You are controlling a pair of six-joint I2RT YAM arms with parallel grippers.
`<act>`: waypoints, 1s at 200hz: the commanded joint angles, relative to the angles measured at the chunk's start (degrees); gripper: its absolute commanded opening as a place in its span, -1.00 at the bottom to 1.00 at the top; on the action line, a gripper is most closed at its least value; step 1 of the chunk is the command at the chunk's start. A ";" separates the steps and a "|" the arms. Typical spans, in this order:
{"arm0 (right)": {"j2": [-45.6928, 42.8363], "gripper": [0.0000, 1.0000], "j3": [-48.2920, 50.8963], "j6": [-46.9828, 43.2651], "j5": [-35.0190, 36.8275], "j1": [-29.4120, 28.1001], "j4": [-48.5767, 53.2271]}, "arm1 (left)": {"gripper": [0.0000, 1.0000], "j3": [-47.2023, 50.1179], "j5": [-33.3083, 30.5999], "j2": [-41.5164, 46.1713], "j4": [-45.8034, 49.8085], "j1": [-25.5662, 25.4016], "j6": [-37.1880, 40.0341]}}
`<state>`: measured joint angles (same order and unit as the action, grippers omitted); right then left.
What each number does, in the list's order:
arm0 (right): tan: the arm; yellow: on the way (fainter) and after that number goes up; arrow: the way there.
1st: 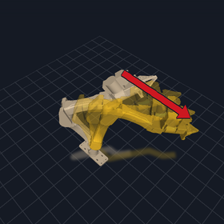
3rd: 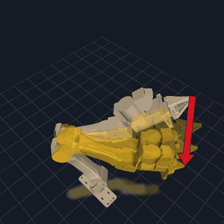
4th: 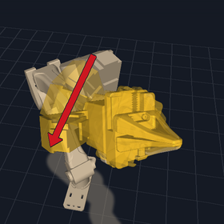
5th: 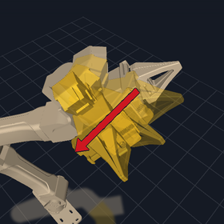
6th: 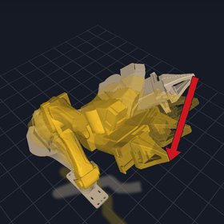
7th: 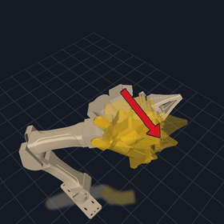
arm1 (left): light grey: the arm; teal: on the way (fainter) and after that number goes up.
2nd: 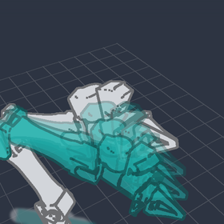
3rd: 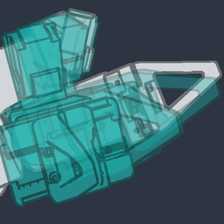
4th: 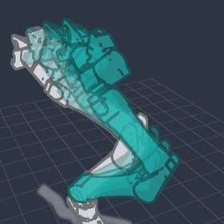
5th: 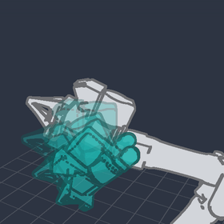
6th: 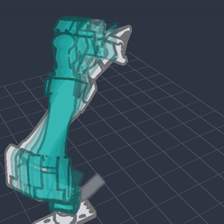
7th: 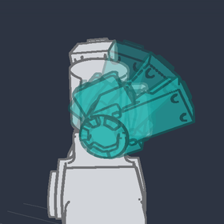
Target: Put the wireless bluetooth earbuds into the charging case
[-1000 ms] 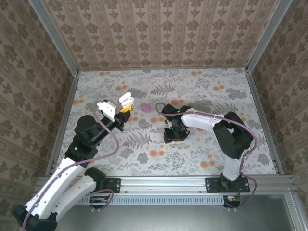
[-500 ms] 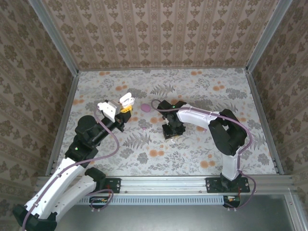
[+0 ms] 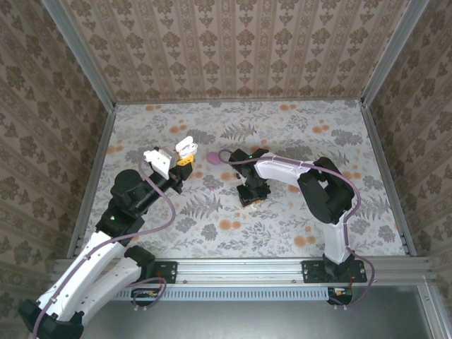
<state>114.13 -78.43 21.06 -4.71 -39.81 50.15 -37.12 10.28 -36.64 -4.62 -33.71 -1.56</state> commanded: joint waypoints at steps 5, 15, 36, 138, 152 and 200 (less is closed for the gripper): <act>1.28 -0.23 -1.13 -1.32 -0.75 -0.27 1.97 | -0.55 0.48 0.02 0.33 -2.18 -0.30 -0.51; 1.45 -0.23 -1.25 -1.30 -0.77 -0.27 2.36 | -0.55 0.42 0.01 0.34 -2.16 -0.30 -0.47; 1.26 -0.24 -0.94 -1.85 -1.63 -0.27 2.39 | -0.55 0.51 -0.04 0.43 -2.00 -0.30 -0.46; 1.13 -0.29 -0.93 -3.32 -2.30 -0.79 3.99 | -0.56 0.05 0.12 0.06 -1.93 -0.27 -0.67; 1.25 -0.29 -1.25 -3.30 -1.87 -1.03 4.83 | -0.55 0.04 0.17 0.08 -1.99 -0.27 -0.78; 1.36 -0.29 -1.55 -2.66 -0.36 -1.40 5.43 | -0.56 -0.02 0.19 0.08 -1.98 -0.30 -0.97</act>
<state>114.39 -78.85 18.31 -4.89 -40.80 52.21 -37.10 10.28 -36.69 -4.62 -33.71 -1.72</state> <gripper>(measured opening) 0.351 0.225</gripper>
